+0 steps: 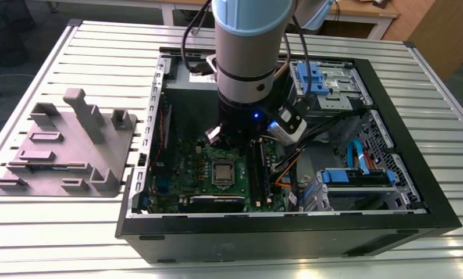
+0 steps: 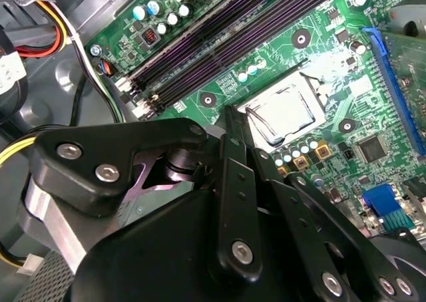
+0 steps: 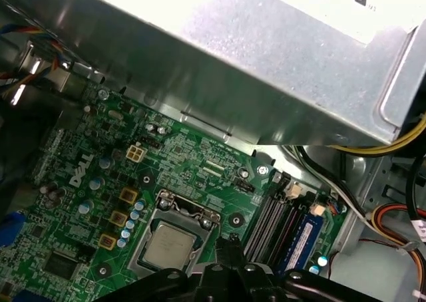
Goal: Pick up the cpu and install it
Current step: 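Install the first cpu locking lever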
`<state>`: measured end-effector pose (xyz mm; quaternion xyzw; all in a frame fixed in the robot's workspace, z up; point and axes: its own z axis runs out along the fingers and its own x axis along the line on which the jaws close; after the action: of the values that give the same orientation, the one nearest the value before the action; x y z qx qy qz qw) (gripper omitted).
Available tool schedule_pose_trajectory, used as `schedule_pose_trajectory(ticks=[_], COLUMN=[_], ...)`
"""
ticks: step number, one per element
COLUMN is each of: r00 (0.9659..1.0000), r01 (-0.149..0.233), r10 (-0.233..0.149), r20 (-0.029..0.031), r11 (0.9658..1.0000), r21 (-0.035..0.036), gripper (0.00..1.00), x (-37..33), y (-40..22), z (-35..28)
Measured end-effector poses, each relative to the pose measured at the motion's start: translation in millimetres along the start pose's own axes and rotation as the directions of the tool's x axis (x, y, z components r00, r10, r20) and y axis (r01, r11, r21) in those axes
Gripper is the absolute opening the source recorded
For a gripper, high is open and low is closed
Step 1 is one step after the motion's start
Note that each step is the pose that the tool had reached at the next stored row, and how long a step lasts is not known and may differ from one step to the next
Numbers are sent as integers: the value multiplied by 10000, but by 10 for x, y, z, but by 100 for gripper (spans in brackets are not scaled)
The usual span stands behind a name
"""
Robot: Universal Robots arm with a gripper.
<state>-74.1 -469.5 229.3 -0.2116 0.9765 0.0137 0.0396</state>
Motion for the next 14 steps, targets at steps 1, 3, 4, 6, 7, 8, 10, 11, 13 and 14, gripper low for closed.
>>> schedule_pose_trajectory(ticks=[1, 3, 4, 6, 7, 8, 10, 11, 13, 14], r00=[10000, 10000, 10000, 10000, 10000, 10000, 10000, 10000, 10000, 10000], r01=[1, 1, 1, 1, 0, 1, 0, -1, 0, -1], r10=[-1, -1, -1, -1, 0, -1, 0, 1, 0, 1], r20=[-1, 1, 0, 1, 1, 1, 2, 2, 0, -1], r11=[10000, 10000, 10000, 10000, 10000, 10000, 10000, 10000, 10000, 10000], r21=[1, -1, -1, 0, -1, 0, -1, -1, 0, 1], gripper=[11, 11, 11, 11, 11, 11, 11, 11, 11, 11], x=[1, 4, 6, 10, 14, 22, 41, 48, 55, 58], y=[-2, -6, -9, -13, -13, -10, -2, 0, -4, -7], z=[5, 19, 25, 36, 40, 43, 51, 55, 63, 69])
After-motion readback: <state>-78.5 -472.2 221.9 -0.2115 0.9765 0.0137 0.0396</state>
